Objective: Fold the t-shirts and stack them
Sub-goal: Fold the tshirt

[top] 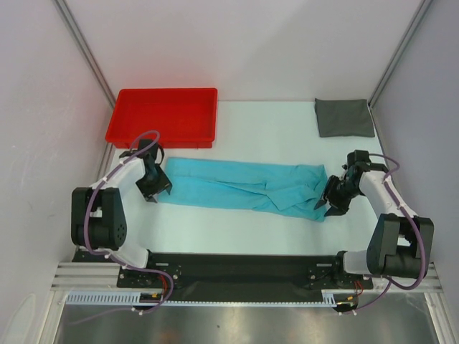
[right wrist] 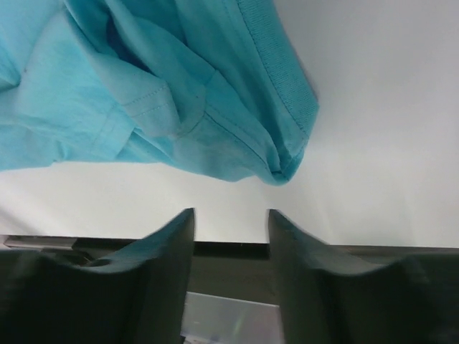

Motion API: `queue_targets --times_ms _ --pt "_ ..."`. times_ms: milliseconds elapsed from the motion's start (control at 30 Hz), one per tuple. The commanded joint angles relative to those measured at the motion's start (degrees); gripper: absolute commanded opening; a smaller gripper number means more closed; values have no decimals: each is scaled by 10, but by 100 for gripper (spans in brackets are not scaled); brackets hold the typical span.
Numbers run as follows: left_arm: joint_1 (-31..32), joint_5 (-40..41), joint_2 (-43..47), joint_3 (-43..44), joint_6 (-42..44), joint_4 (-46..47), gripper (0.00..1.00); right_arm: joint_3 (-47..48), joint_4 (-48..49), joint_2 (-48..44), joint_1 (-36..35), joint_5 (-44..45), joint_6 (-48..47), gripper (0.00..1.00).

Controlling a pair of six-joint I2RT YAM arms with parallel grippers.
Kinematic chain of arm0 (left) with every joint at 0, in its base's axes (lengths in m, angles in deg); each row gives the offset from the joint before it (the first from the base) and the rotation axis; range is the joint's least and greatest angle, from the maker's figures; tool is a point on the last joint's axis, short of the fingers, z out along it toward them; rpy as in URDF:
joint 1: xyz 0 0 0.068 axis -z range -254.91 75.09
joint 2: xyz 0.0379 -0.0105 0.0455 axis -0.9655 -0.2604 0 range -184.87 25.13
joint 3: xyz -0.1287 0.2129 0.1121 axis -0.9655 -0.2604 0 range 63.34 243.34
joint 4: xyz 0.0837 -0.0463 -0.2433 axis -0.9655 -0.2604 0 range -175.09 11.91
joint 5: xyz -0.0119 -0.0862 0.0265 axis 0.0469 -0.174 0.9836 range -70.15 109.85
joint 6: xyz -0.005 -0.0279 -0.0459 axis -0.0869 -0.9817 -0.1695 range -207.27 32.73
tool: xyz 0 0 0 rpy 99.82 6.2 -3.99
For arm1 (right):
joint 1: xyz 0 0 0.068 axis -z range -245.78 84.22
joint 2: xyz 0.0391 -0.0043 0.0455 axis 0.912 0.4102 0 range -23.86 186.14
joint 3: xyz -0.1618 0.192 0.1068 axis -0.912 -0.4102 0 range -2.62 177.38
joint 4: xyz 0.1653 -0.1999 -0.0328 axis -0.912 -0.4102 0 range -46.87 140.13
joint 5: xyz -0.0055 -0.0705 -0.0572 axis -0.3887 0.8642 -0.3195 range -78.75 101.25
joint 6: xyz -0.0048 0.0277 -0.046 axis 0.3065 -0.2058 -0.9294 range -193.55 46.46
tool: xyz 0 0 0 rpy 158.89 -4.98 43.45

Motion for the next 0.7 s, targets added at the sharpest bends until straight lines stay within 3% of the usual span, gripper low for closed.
queue_targets --times_ms 0,167,667 --pt "-1 -11 -12 -5 12 18 59 -7 18 -19 5 1 28 44" --pt "-5 -11 -16 -13 8 26 58 -48 36 -17 8 19 65 32" --pt "-19 -10 -62 3 19 42 57 -58 76 37 7 57 76 37"
